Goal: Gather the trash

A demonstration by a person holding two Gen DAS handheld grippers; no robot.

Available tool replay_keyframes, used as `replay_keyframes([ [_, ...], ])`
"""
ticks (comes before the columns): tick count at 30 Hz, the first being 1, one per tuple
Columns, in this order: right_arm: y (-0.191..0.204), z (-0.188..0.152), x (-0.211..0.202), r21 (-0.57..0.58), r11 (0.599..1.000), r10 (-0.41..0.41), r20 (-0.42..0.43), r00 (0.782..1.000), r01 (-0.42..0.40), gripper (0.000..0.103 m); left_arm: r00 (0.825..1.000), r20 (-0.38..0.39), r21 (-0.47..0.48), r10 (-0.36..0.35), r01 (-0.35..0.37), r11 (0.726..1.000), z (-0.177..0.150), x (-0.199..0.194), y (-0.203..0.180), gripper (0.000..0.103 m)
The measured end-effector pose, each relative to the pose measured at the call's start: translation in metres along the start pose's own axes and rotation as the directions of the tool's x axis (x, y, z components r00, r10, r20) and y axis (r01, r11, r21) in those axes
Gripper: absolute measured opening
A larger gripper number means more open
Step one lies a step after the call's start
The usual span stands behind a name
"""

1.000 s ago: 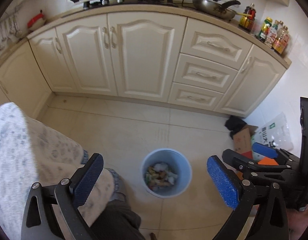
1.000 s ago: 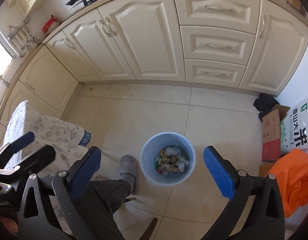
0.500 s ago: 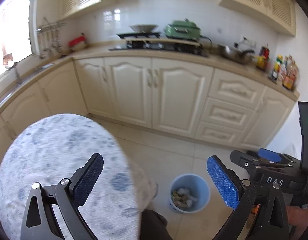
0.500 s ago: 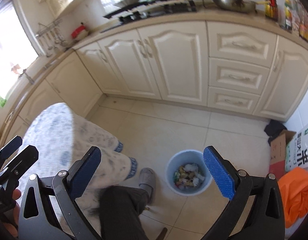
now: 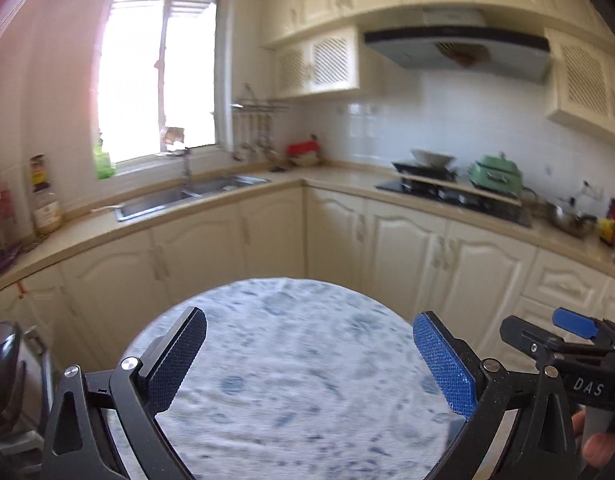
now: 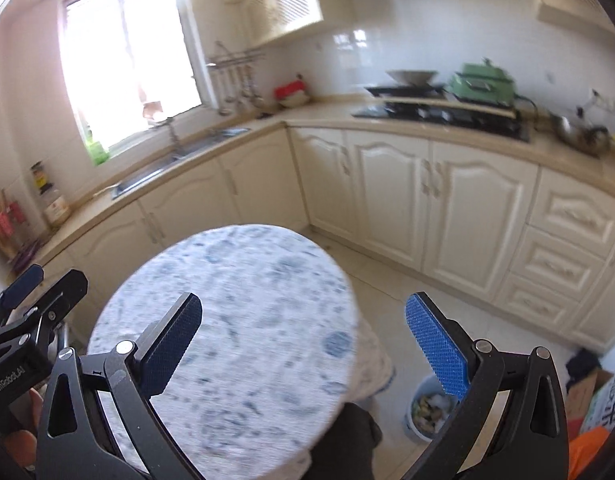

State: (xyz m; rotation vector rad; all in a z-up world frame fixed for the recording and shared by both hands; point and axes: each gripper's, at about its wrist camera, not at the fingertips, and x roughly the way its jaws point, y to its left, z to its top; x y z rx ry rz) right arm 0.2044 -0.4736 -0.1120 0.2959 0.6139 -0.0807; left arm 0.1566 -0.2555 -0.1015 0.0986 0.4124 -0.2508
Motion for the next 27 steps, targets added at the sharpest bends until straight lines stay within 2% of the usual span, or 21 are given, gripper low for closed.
replay_keyframes([
  [5, 0.063, 0.010, -0.018, -0.087, 0.994, 0.067, 0.074, 0.995, -0.060, 0.103, 0.994, 0.051, -0.052, 0.096, -0.094, 0.994, -0.003, -0.044, 0.034, 0.102],
  [13, 0.133, 0.016, -0.029, -0.194, 0.975, 0.138, 0.126, 0.982, -0.112, 0.103, 0.974, 0.101, -0.063, 0.204, -0.198, 0.978, -0.011, -0.091, 0.042, 0.102],
  [15, 0.142, 0.015, -0.028, -0.212, 0.970, 0.148, 0.128, 0.981, -0.119, 0.103, 0.967, 0.114, -0.064, 0.227, -0.221, 0.973, -0.015, -0.097, 0.042, 0.102],
  [20, 0.152, 0.013, -0.028, -0.230, 0.964, 0.165, 0.124, 0.978, -0.134, 0.103, 0.969, 0.113, -0.070, 0.219, -0.212, 0.975, -0.020, -0.106, 0.045, 0.102],
  [25, 0.158, 0.015, -0.030, -0.244, 0.960, 0.169, 0.131, 0.977, -0.133, 0.103, 0.954, 0.140, -0.081, 0.266, -0.257, 0.963, -0.018, -0.117, 0.049, 0.102],
  [27, 0.159, 0.016, -0.033, -0.251, 0.959, 0.170, 0.137, 0.976, -0.132, 0.103, 0.952, 0.136, -0.092, 0.273, -0.262, 0.961, -0.016, -0.117, 0.049, 0.102],
])
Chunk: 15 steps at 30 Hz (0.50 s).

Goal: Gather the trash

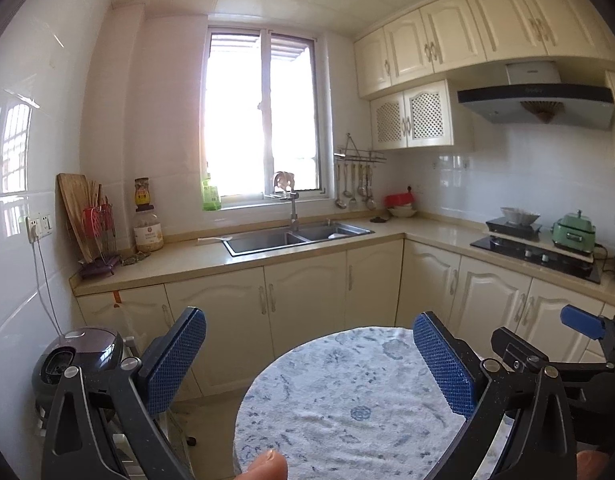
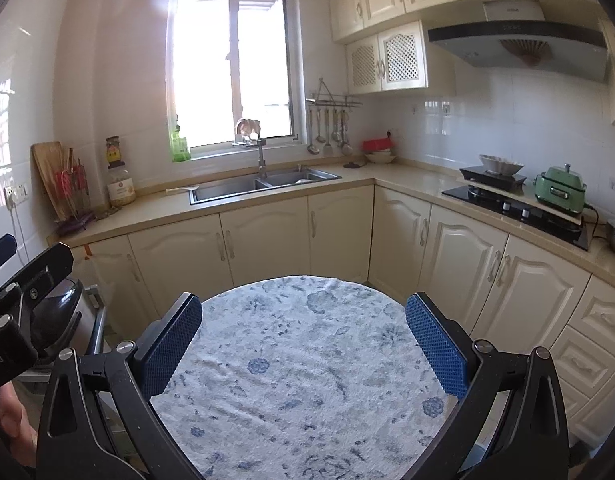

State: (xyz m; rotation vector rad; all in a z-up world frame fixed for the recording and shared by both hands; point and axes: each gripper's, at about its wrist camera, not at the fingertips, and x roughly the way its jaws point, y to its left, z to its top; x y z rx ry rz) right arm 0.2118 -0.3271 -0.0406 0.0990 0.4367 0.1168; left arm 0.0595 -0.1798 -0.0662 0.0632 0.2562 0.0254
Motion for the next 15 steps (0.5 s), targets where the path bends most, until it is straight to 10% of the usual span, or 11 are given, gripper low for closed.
replay_keyframes([
  [15, 0.0049, -0.0005, -0.0063, -0.008, 1.000, 0.021, 0.001, 1.000, -0.021, 0.103, 0.998, -0.034, -0.061, -0.044, 0.042, 0.997, 0.0072, 0.0044, 0.0097, 0.102],
])
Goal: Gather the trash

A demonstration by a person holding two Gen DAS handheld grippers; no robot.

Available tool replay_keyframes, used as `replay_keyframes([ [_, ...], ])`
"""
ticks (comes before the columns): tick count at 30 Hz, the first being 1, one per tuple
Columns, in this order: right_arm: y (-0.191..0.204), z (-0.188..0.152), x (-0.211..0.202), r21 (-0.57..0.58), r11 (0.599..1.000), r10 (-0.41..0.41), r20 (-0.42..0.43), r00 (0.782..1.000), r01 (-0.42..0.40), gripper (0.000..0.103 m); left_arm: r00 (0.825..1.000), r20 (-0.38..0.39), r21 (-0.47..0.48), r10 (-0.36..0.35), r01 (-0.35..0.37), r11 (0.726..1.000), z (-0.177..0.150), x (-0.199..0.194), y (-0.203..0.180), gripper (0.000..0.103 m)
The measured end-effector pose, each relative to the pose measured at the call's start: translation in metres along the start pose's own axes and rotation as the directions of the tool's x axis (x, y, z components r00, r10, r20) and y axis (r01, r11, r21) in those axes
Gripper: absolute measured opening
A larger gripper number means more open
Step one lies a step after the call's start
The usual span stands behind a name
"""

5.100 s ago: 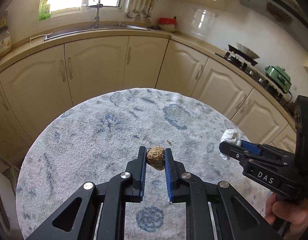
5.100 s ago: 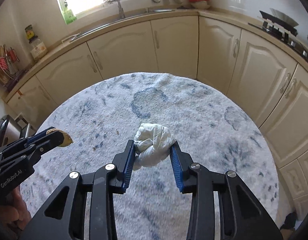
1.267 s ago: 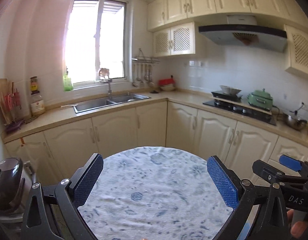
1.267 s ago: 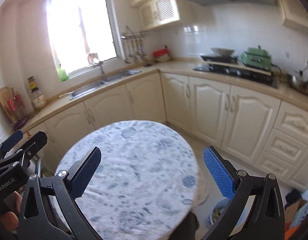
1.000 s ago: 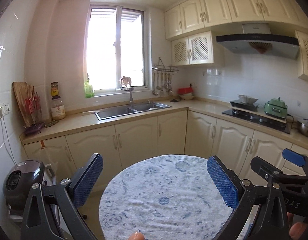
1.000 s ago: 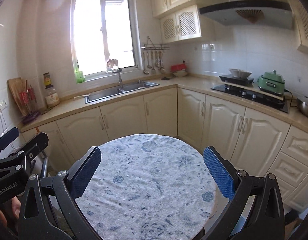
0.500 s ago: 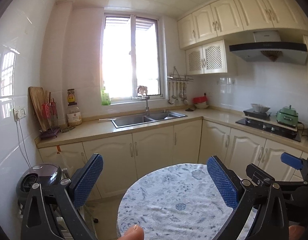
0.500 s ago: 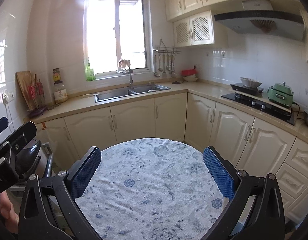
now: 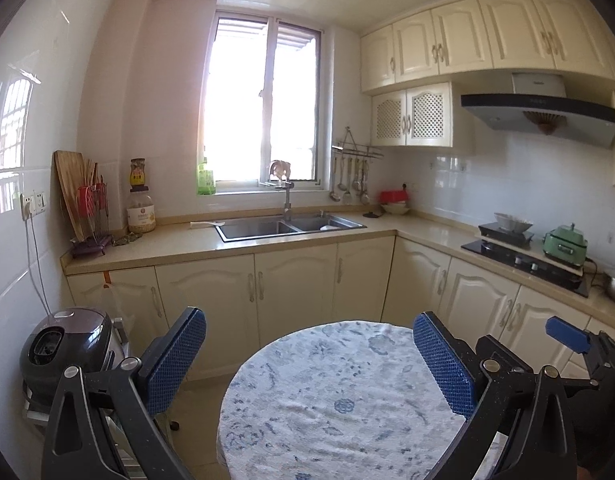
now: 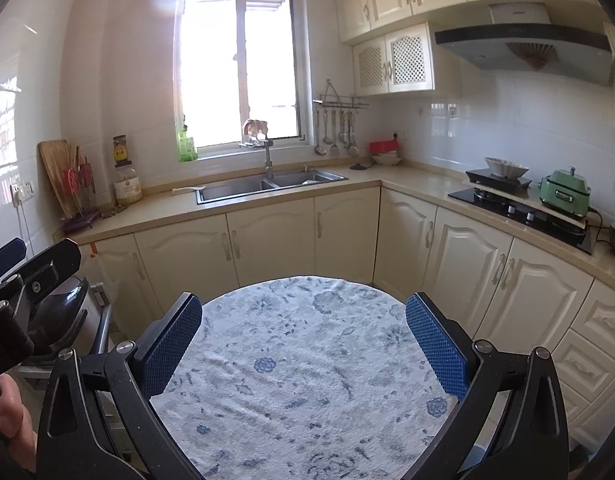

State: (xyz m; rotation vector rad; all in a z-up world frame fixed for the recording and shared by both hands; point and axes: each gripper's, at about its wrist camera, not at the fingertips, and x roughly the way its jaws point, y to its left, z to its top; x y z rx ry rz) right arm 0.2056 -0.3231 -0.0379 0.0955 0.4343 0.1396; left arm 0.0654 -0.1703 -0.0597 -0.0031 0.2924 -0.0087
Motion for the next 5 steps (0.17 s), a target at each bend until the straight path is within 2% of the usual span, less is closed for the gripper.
replay_keyframes([
  [5, -0.0013, -0.0008, 0.0009, 0.008, 1.000, 0.000, -0.007, 1.000, 0.000, 0.103, 1.000, 0.003, -0.001, -0.007, 0.008, 1.000, -0.0003, 0.0009, 0.0002, 0.102],
])
